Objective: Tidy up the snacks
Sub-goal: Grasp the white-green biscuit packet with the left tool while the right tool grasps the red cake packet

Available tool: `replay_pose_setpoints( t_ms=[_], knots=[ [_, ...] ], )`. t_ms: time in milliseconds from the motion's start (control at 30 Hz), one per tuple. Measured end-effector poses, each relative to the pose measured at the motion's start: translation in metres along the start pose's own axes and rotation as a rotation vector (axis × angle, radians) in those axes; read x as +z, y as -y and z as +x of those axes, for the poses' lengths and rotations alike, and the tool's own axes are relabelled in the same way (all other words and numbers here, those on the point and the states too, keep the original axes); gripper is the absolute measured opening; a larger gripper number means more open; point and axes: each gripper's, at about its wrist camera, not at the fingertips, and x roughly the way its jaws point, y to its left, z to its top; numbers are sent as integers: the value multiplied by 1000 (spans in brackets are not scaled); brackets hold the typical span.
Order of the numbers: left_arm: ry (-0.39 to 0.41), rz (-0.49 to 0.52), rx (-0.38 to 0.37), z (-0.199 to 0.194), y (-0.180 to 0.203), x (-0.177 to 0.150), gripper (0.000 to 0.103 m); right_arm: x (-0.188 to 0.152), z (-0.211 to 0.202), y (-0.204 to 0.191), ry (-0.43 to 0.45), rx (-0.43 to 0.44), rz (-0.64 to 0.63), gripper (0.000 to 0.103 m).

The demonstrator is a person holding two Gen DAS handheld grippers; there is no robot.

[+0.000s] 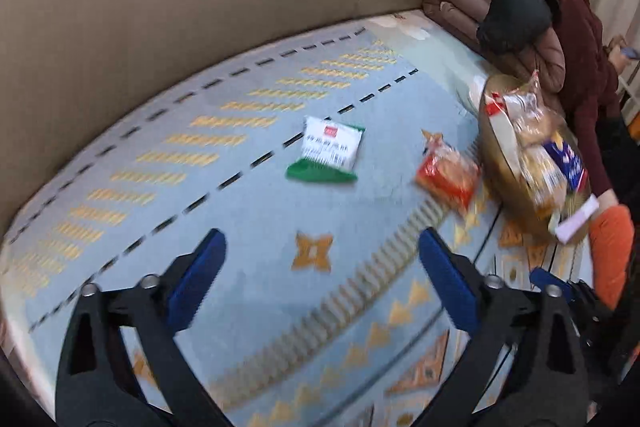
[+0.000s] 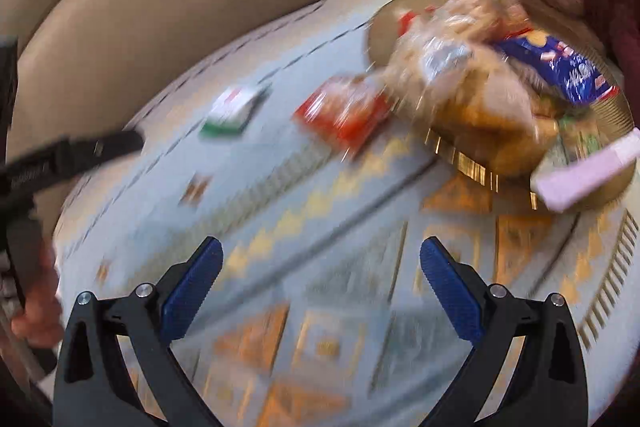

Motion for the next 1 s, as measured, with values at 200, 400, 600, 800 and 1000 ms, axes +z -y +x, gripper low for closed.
replay_pose_setpoints(
  t_ms=[200,400,600,800,1000],
  knots=[
    [-44,5,-79,73,-3,40,90,23,45,-7,-9,-79,57,81],
    [-32,91,49,110,11,46,87,35,64,-7,-3,-87,100,91],
    [-43,24,97,116,-5,54,47,54,83,-11,-26,-157,243,98],
    [-37,-30,138,62,-52,2,47,74,109,-23,-2,-390,379,98],
    [-27,-223,276,4,-77,-71,47,71,93,-36,40,-480,308,61]
  ],
)
